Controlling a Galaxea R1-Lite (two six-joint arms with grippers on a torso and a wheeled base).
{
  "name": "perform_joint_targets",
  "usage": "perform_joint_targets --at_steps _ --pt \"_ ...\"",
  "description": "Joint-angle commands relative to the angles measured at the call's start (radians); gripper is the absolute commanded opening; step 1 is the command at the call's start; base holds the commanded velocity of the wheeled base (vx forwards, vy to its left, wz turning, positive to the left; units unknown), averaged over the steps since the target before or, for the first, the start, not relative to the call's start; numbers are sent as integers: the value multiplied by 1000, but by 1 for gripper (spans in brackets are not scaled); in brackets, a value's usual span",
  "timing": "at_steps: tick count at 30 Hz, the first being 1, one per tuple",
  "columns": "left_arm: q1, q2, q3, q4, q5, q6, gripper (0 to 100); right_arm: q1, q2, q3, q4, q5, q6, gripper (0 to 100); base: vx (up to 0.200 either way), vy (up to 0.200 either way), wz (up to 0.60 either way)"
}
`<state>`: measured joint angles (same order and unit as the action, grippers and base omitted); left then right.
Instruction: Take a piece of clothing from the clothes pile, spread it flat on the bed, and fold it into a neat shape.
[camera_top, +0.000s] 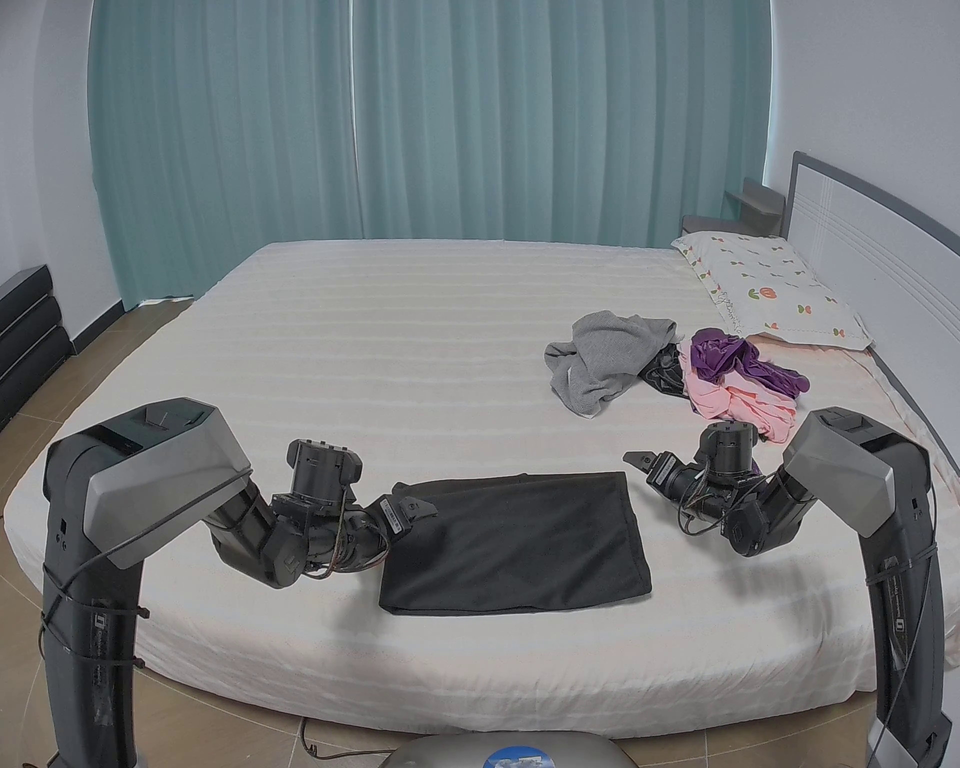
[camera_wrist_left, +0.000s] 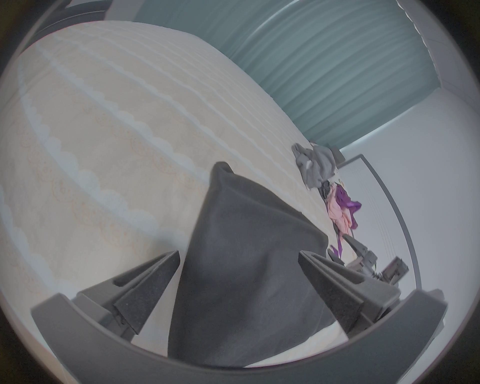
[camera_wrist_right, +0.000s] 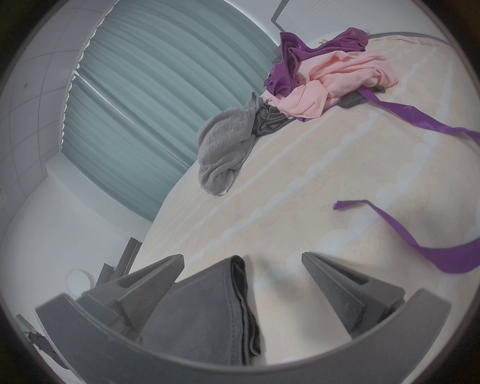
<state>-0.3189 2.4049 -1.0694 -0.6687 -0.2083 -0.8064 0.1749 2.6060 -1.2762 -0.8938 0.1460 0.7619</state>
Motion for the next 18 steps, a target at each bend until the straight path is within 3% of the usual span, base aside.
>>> perform_joint_targets --at_steps 1,5,18 --pt "-8 -20 52 -19 -11 19 100 3 16 9 -2 4 -9 100 0 0 0" --pt "-14 2 52 -43 -5 65 100 6 16 9 -8 4 -10 100 0 0 0" --pt "-19 34 16 -45 33 67 100 8 13 17 -22 4 -9 100 0 0 0"
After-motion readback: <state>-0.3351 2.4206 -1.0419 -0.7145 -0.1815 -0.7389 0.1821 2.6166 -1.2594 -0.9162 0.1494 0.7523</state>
